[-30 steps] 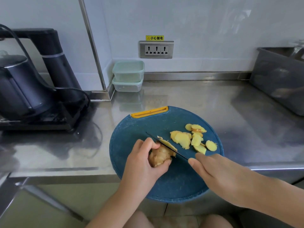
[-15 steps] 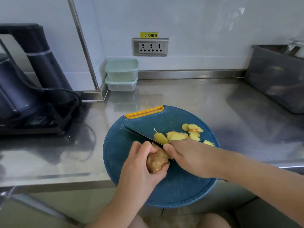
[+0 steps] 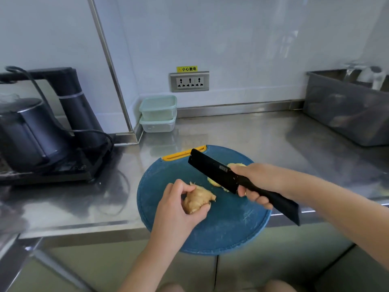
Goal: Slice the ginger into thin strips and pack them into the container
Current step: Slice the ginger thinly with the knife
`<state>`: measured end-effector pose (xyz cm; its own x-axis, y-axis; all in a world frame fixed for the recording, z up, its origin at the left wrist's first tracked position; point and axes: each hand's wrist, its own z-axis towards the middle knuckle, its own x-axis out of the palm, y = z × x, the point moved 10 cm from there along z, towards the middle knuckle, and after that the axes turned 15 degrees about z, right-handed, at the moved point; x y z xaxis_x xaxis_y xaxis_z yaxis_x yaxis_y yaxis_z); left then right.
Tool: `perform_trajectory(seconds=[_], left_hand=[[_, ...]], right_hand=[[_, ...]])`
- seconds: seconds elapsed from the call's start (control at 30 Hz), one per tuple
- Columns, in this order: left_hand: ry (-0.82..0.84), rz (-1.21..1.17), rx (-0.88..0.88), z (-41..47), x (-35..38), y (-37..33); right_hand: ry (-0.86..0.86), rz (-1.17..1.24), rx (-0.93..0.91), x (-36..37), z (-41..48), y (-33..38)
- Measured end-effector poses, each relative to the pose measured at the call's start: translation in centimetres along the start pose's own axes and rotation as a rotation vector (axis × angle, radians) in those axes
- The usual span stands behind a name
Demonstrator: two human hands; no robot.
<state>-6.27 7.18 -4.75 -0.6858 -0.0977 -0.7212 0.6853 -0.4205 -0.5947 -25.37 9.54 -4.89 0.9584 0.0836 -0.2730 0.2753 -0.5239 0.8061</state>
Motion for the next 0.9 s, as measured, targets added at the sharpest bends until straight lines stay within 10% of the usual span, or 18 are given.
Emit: perform_trajectory(seconds=[0.17,0.43,0.9], left_hand=[[-0.017,-0.001,0.005,0.1,0.1,0.1],[-0.056,-0.039,0.003,-0.1,-0.2,0.5],[-0.079,-0.007,0.002,-0.2,-0.8,0.1]], right_hand=[[0.038,0.217,0.006,-1.1,-1.6,-0.9],[-0.278,-0.543,-0.519,2.8,-5.9,1.7],[-0.269,-0.792,-0.537,4.6,-7.3,0.5]])
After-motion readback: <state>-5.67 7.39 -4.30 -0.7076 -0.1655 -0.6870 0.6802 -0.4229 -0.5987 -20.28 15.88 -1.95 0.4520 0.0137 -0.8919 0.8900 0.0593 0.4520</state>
